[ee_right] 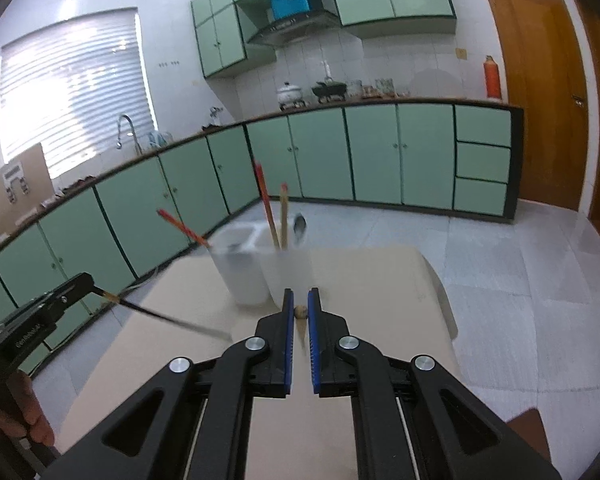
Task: Organize utensils
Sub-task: 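Lift both chopsticks and carry them over the white holder, then lower the chopsticks into the holder and open both tools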
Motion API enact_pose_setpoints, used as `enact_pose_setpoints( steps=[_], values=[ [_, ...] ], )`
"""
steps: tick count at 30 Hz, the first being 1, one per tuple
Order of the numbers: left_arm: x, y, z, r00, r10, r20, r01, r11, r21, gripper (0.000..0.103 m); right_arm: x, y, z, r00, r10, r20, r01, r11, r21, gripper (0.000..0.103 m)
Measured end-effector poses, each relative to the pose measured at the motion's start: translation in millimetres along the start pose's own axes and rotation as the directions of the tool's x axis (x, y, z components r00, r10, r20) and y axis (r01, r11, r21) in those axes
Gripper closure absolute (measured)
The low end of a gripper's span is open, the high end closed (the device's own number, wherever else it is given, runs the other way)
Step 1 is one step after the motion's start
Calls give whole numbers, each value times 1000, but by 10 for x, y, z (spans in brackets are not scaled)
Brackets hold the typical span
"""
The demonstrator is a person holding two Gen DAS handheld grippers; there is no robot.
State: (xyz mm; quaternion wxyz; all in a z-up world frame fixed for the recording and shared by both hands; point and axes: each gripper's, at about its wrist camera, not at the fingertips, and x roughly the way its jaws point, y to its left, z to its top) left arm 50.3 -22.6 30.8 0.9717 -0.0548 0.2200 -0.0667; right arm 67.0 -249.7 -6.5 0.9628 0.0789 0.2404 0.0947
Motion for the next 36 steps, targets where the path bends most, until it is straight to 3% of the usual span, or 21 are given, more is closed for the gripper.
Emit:
enact_pose_setpoints(
  steps=[13,21,28,36],
  values=[
    [-84,-153,373,994,-101,40,101,995,15,97,-59,134,609,992,125,30,-123,991,-51,96],
    [-78,-259,846,984,-132,121,127,991,50,97,-83,310,1066,979,185,86,-176,979,-103,96],
    [71,-404,1408,968,-134,210,116,989,93,97,80,509,1565,971,189,143,-167,974,-154,96],
    [536,-527,1881,958,-122,260,95,989,114,97,594,552,2067,973,160,168,-134,978,-160,96]
  ],
)
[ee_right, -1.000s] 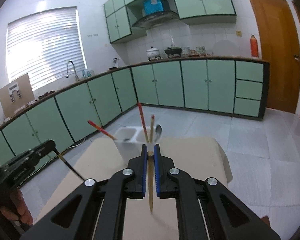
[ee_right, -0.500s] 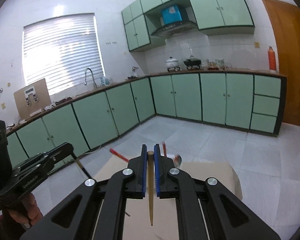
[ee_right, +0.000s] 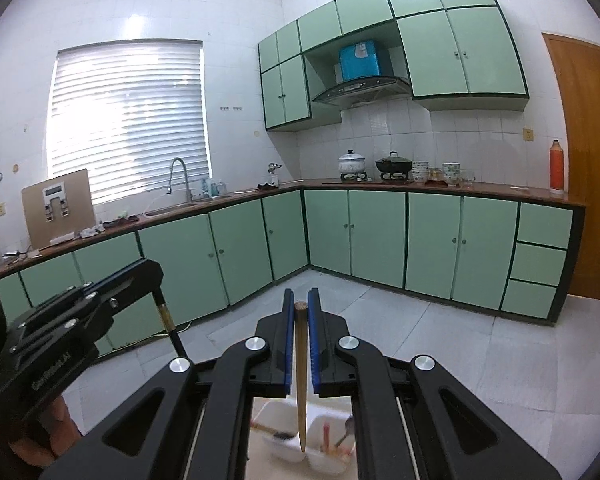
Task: Organize utensils
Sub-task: 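Lower the chopsticks into the holder and open both tools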
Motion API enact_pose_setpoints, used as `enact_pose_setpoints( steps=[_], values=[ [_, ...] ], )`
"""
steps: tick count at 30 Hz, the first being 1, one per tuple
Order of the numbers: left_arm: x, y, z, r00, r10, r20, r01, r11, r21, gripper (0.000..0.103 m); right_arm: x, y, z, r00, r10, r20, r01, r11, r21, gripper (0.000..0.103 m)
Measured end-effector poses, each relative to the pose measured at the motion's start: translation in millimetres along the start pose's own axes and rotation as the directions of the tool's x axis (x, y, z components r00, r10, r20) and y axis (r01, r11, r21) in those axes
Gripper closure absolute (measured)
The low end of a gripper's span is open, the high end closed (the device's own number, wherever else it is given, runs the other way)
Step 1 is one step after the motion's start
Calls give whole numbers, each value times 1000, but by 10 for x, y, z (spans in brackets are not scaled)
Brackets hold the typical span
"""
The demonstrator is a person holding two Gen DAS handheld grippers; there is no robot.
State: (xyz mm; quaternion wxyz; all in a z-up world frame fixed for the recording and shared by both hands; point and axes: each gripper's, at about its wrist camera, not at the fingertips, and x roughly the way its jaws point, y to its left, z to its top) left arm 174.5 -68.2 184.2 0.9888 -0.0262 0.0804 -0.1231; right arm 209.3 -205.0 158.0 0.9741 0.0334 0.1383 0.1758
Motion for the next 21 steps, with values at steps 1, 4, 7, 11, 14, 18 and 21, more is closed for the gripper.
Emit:
enact_pose_setpoints(
  steps=[1,4,7,11,14,18,21],
  values=[
    [82,9,1,1000,3,1,-3,1000,0,97,77,-31,8,1000,-3,-5,3,1000,3,96],
    [349,44,-43,1000,14,-8,-14,1000,-13,97,282,-124,-30,999,-19,-28,19,1000,4,96],
    [584,100,-167,999,19,-44,-20,1000,-23,97,438,-215,-133,998,-27,-55,28,1000,7,96],
    [832,197,-376,995,24,-98,-27,999,-34,97,597,-311,-312,995,-32,-94,34,999,17,96],
    [968,260,-554,990,28,-140,-34,999,-40,97,725,-383,-457,991,-31,-128,35,999,33,96],
    [1082,316,-726,983,31,-183,-38,999,-35,97,867,-453,-619,986,-23,-167,34,997,64,96],
    [1132,357,-844,977,31,-213,-39,999,-34,97,939,-472,-713,981,-8,-195,24,997,78,96]
  ],
)
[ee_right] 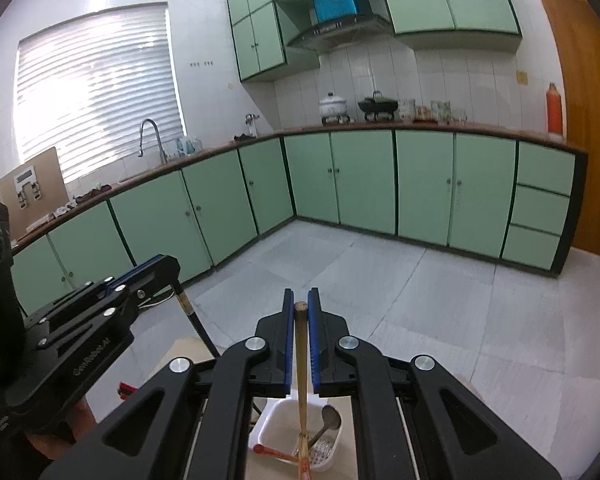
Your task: Organize utensils
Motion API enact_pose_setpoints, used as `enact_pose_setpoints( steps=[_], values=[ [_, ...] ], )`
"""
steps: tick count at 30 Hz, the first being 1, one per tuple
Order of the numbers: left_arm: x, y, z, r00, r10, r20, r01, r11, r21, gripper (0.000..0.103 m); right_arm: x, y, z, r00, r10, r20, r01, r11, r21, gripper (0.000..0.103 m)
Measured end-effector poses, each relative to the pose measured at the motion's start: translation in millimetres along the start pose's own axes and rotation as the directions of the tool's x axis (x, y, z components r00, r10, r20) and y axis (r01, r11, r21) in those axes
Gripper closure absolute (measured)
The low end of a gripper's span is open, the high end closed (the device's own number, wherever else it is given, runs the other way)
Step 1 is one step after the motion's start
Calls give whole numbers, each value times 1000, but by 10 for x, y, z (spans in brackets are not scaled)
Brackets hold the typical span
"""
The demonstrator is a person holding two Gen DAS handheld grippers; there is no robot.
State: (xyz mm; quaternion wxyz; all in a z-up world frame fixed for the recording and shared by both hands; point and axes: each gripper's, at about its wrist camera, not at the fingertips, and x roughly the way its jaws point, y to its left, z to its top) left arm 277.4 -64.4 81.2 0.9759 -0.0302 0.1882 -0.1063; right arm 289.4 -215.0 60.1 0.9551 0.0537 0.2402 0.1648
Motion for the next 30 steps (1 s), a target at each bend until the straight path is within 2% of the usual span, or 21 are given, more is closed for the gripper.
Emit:
enact_pose_setpoints(
  steps=[4,6,8,9,10,12,16,19,22,28,30],
  values=[
    [89,44,-128,999,1,-46,-1,1000,1,96,101,-46,-125,998,27,-54,-26,999,25,96],
    [110,63,-186,998,0,-67,0,1000,-3,95,116,-87,-167,997,40,-71,-37,998,45,90],
    [72,96,-228,997,1,-76,-1,1000,-8,81,66,-131,-189,997,28,-65,-24,998,61,72],
    [42,106,-229,998,2,-70,-3,1000,-12,66,22,-155,-190,998,21,-54,-18,997,69,67],
    [-15,125,-231,998,7,-58,-8,1000,-19,57,-50,-191,-190,999,15,-36,-12,997,80,62],
    [-117,139,-226,999,11,-41,-12,1000,-25,54,-172,-240,-185,1000,6,-12,-5,995,95,57],
    [-369,155,-232,1000,23,0,-23,999,-44,33,-446,-278,-225,999,-33,42,29,995,94,44],
    [-569,145,-265,999,51,19,-49,997,-54,22,-620,-254,-273,996,-59,74,53,996,78,35],
    [-740,141,-308,997,72,27,-70,995,-66,16,-826,-188,-378,990,-93,103,87,994,62,23],
    [-1087,64,-427,990,135,44,-134,990,-36,9,-1091,-49,-620,980,-161,119,158,987,34,8],
    [-1186,44,-476,987,151,47,-150,988,-24,7,-1147,-30,-678,980,-167,110,164,986,29,6]
  ],
)
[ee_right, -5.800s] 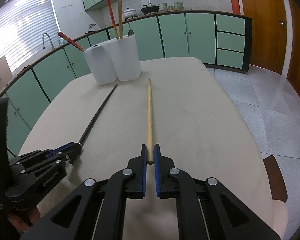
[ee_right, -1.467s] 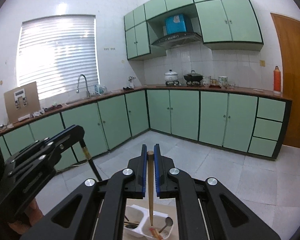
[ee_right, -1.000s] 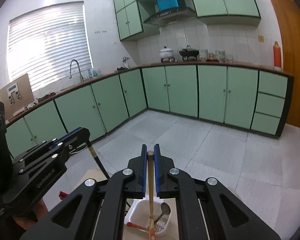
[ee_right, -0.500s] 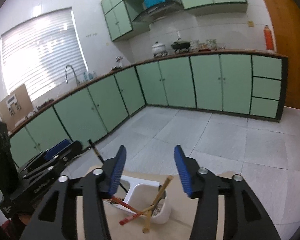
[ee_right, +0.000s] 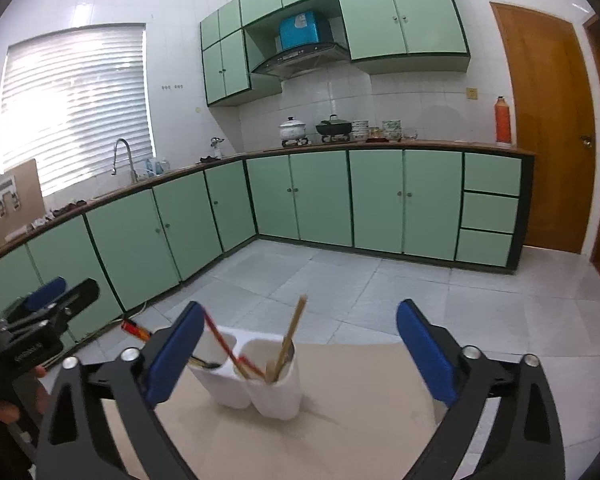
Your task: Organize utensils
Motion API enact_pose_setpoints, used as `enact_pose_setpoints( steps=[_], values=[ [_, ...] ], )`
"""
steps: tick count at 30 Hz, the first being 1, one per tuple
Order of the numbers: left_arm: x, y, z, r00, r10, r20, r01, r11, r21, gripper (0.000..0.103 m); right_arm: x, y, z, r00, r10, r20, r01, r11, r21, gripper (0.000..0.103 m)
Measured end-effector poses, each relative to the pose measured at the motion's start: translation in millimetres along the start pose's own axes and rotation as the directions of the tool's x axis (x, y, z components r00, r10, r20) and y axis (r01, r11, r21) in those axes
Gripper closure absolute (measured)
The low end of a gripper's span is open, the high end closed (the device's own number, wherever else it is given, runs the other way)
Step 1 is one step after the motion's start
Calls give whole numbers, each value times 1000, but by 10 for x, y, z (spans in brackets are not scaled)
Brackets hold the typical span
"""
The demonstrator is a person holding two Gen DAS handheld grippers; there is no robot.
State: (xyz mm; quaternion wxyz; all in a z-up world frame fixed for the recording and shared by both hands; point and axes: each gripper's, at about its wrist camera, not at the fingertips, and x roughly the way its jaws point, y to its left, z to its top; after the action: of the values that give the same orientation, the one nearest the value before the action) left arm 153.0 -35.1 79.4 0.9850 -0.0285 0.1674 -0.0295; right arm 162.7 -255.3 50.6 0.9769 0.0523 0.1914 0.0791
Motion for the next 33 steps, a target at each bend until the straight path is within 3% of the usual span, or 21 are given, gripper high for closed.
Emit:
enact_pose_setpoints(
  steps=[3,17,33],
  values=[
    [-147,-31,-82,1000,21,-4,-21,1000,22,6,-118,31,-106,1000,4,-12,-4,1000,-6,6],
    [-650,-19,-363,999,-34,-33,35,999,15,6,-522,204,-362,999,42,-19,-42,999,-33,6],
    [-1020,-117,-427,999,-32,-7,32,998,46,6,-803,429,-427,996,89,-5,-89,994,-57,6]
  ],
)
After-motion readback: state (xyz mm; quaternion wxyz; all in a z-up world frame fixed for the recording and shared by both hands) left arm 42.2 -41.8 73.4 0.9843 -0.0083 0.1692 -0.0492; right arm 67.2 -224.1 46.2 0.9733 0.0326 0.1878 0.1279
